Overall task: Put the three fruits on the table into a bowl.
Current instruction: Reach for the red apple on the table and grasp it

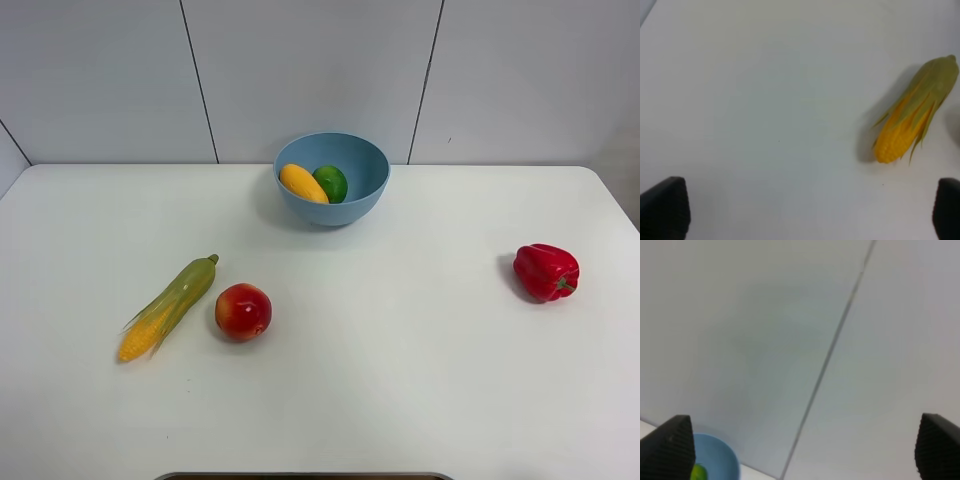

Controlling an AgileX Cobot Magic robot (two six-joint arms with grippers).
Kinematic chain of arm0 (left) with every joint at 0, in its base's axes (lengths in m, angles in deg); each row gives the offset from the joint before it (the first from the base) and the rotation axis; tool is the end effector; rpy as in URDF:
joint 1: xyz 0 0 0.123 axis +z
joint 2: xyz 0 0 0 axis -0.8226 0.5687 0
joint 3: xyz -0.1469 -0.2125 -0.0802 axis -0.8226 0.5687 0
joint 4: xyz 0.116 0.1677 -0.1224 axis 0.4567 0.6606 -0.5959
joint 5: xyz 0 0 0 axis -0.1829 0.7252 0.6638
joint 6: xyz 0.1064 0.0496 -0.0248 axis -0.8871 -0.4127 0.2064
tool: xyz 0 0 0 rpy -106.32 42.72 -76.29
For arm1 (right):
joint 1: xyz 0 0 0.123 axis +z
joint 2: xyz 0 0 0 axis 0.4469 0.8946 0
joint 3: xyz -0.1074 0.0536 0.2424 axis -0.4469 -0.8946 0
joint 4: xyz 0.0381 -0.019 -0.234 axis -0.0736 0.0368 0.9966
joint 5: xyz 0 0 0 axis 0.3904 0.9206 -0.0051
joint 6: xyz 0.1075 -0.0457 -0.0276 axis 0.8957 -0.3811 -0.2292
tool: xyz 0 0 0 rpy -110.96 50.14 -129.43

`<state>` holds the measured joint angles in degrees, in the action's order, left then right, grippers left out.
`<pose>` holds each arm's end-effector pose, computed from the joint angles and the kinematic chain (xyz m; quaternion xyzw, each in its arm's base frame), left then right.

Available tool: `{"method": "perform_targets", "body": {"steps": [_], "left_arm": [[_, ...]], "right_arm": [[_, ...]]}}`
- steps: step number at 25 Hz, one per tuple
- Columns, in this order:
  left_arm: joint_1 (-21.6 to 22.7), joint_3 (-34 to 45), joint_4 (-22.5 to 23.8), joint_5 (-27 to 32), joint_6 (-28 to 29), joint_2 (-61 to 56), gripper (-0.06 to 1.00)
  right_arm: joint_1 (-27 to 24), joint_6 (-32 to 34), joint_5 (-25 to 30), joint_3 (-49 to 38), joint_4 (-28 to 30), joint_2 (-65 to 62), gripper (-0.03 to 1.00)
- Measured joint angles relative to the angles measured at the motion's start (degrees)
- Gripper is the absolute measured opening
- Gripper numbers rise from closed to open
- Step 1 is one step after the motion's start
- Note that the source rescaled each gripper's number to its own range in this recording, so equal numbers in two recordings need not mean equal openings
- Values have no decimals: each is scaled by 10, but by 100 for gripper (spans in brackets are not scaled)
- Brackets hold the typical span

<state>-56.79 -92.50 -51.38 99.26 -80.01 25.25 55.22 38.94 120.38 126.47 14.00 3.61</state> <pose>0.0258 0.0074 0.2384 -0.0571 0.8712 -0.0055 0.4875 0.1747 0.0647 0.5160 -0.1855 0.7383 0.0155 0.6482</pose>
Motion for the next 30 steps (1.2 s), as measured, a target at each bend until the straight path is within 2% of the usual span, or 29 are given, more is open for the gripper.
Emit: {"method": "perform_targets", "body": {"steps": [4,9,11,15,22,25,30], "left_arm": [[0,0,0,0,0,0,100],[0,0,0,0,0,0,100],[0,0,0,0,0,0,100],[0,0,0,0,0,0,100],[0,0,0,0,0,0,100],[0,0,0,0,0,0,100],[0,0,0,0,0,0,100]], "right_arm": [[-21,-27,55,1,-14,-70,92],[-117,-60,140,1,-58,-143,92],[-141,-80,162,2,-79,-168,92],[-167,-93,180,2,-110,-224,92],[-201,-101,210,-4,-115,-285,92],[-208,-85,209,-53,-115,-318,92],[-209,-57,213,-205,-116,-384,92]]}}
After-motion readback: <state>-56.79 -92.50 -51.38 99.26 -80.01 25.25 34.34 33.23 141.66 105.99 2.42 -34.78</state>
